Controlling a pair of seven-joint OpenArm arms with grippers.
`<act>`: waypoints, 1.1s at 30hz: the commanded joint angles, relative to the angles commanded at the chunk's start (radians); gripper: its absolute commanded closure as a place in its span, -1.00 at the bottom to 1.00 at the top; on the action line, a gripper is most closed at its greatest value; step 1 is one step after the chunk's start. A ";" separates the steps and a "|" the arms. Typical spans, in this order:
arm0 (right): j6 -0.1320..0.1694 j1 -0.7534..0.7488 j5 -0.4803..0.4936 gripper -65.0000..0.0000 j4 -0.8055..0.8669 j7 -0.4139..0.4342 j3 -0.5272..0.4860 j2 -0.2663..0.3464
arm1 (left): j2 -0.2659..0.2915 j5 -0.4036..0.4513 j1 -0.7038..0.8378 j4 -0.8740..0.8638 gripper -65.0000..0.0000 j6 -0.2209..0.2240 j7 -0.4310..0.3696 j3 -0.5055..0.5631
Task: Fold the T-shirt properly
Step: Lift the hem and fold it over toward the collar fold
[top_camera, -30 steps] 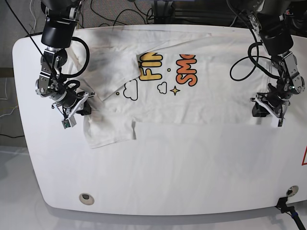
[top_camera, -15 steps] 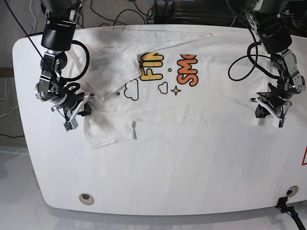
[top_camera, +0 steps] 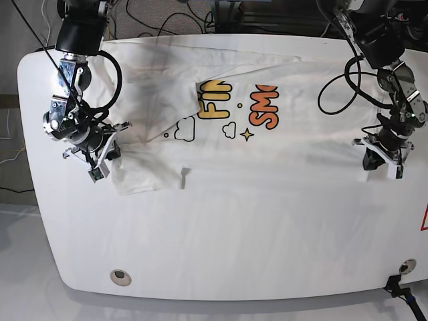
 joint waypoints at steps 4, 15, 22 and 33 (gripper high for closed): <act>0.000 -0.083 -0.003 1.00 0.124 -0.021 0.025 0.002 | 0.000 0.000 0.072 0.101 1.00 0.000 0.000 0.000; 0.000 -0.284 -0.003 1.00 0.324 -0.126 0.029 0.002 | 0.000 0.000 0.278 0.324 1.00 0.000 0.000 0.000; 0.000 -0.384 -0.005 1.00 0.313 -0.137 0.026 -0.002 | -0.005 0.006 0.364 0.341 1.00 0.000 0.000 -0.002; -0.006 -0.411 -0.005 0.45 0.227 -0.137 0.025 0.000 | -0.005 0.167 0.408 0.338 0.71 0.000 0.005 0.025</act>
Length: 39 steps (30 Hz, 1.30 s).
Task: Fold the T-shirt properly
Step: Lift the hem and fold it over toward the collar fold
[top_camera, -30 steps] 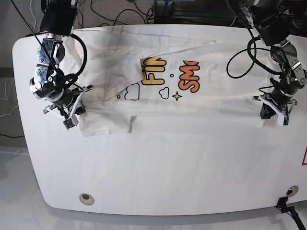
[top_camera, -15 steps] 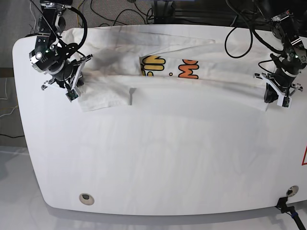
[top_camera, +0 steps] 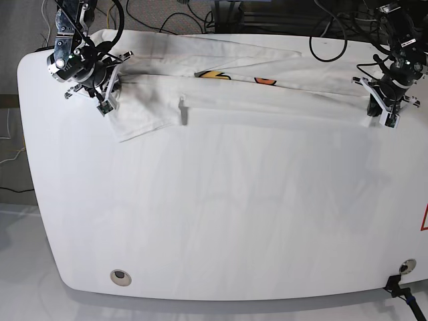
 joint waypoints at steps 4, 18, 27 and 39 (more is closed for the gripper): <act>0.000 0.005 0.000 -0.23 0.008 0.000 0.005 0.000 | 0.000 0.035 0.003 0.002 -0.23 0.000 0.000 0.000; 0.061 0.212 0.011 -0.26 -0.003 -0.003 0.057 -0.017 | 0.002 0.040 -0.011 0.029 -0.31 0.000 0.000 0.002; 0.061 0.190 0.034 -0.26 -0.061 0.002 0.060 -0.051 | 0.002 0.041 -0.046 0.021 -0.31 0.000 0.000 0.002; 0.061 0.279 0.336 -0.26 -0.091 -0.003 0.104 -0.020 | 0.006 -0.003 -0.066 0.029 -0.31 0.000 0.000 0.000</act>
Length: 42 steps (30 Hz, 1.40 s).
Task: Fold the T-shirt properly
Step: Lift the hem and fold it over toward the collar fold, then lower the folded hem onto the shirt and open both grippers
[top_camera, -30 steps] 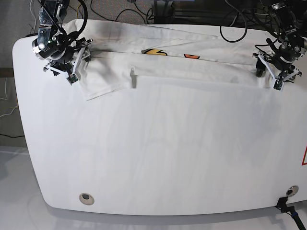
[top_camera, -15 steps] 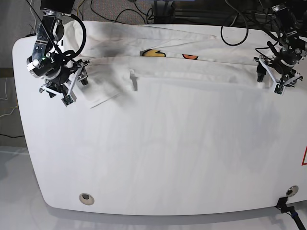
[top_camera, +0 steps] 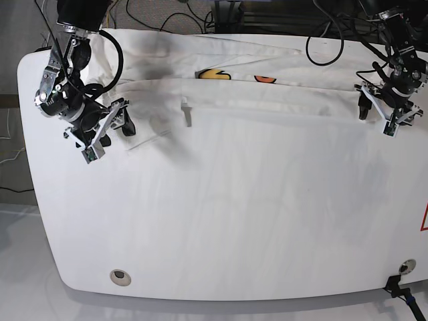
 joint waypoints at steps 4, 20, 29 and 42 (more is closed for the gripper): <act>-0.005 0.018 -0.041 -0.26 -0.054 0.003 0.006 0.003 | 0.000 -0.018 0.000 0.000 -0.31 0.000 0.000 0.000; 0.000 0.101 -0.083 -0.26 -0.324 0.031 -0.023 0.003 | -0.002 -0.017 -0.003 -0.005 -0.31 0.000 0.000 0.002; 0.000 0.060 -0.081 -0.26 -0.322 0.031 -0.153 -0.003 | -0.002 -0.017 -0.003 -0.005 -0.31 0.000 0.000 0.002; 0.000 0.081 -0.081 1.00 -0.322 0.028 -0.153 -0.002 | -0.002 -0.015 -0.003 -0.008 -0.31 0.000 0.000 0.002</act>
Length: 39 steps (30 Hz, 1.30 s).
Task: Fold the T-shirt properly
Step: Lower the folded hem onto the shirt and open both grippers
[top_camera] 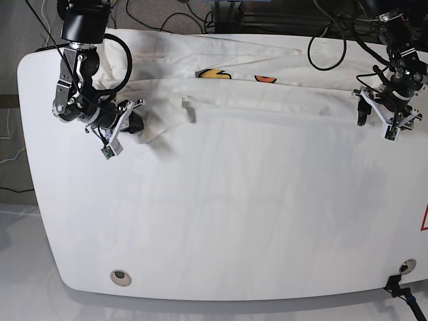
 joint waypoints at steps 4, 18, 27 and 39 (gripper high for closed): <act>0.000 0.008 0.012 1.00 0.120 -0.069 0.009 -0.002 | 0.000 0.000 0.000 -0.002 -0.31 0.000 0.000 0.000; -0.005 -0.150 0.531 1.00 0.405 -0.378 0.166 0.021 | 0.000 0.002 -0.002 -0.002 -0.31 0.000 0.000 0.029; -0.005 -0.341 0.608 1.00 0.440 -0.378 0.160 0.025 | 0.000 0.002 -0.003 -0.041 -0.31 0.000 0.000 0.031; -0.005 -0.491 0.608 0.31 0.439 -0.378 0.101 0.100 | 0.000 0.002 -0.003 -0.043 -0.31 0.000 0.000 0.031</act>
